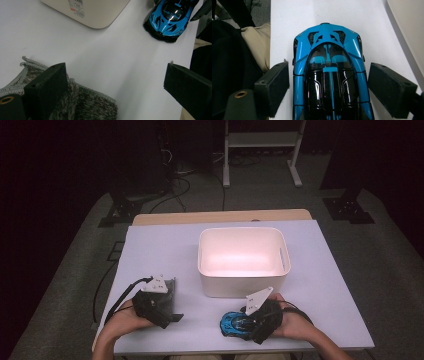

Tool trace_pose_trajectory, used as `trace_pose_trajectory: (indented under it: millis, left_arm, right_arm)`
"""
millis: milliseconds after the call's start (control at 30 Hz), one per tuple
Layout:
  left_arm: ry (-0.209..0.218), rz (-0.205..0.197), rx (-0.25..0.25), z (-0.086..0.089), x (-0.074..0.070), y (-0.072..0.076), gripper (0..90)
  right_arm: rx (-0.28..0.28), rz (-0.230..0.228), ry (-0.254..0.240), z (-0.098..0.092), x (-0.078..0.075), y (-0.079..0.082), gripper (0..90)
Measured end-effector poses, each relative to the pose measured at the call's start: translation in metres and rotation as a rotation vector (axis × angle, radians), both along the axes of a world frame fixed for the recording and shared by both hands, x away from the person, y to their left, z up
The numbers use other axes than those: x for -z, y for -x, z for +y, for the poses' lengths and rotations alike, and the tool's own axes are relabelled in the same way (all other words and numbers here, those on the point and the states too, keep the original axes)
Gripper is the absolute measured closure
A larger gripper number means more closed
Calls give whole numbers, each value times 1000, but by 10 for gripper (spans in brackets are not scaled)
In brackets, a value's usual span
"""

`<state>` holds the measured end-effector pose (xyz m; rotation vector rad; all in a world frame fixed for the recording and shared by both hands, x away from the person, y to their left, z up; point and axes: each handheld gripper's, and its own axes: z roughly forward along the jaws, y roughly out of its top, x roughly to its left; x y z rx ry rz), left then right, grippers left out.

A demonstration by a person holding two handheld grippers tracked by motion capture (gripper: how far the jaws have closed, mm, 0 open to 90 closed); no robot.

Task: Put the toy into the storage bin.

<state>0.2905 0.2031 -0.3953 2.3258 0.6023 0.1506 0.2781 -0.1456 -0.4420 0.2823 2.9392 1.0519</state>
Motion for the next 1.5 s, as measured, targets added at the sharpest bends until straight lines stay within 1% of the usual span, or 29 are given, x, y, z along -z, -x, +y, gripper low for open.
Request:
trace_pose_trajectory:
  millis: [100, 133, 233, 400, 500, 667, 833, 967, 1033, 1067, 1133, 1200, 1300, 1500]
  left_arm:
    - [-2, 1, 2, 0, -1, 0, 45]
    - [1, 2, 0, 0, 0, 0, 45]
    - [-3, 3, 2, 0, -1, 0, 45]
    - [-1, 3, 2, 1, -1, 1, 45]
    - [2, 4, 0, 1, 0, 1, 45]
    - [3, 5, -1, 1, 0, 1, 45]
    - [-3, 6, 6, 0, 0, 1, 44]
    - [-5, 7, 6, 0, 0, 1, 45]
    - [-6, 8, 7, 0, 0, 1, 45]
    - [-7, 9, 10, 0, 1, 1, 45]
    - [-8, 10, 12, -1, 1, 1, 45]
    - [-6, 11, 11, -1, 1, 1, 45]
    - [-6, 10, 10, 0, 0, 1, 45]
    - [-8, 13, 12, -1, 1, 1, 45]
  right_arm:
    - [6, 2, -8, -1, 2, 0, 166]
    - [0, -3, -7, -1, 3, 0, 166]
    - [5, 8, -2, -1, 6, 2, 167]
    - [10, -20, 1, -1, 7, 3, 168]
    - [19, -29, -3, -2, 8, 4, 168]
    - [17, -68, 7, -3, 9, 6, 168]
    - [23, -81, 15, -3, 10, 7, 164]
    - [20, -73, 14, -2, 9, 6, 165]
    - [12, -72, 30, 0, 9, 6, 167]
    - [12, -72, 30, 0, 9, 6, 167]
    - [-7, -55, 47, 3, 8, 6, 168]
    - [-13, -49, 53, 5, 8, 6, 167]
    - [-16, -41, 46, 4, 9, 5, 169]
    - [-22, -48, 47, 4, 9, 5, 170]
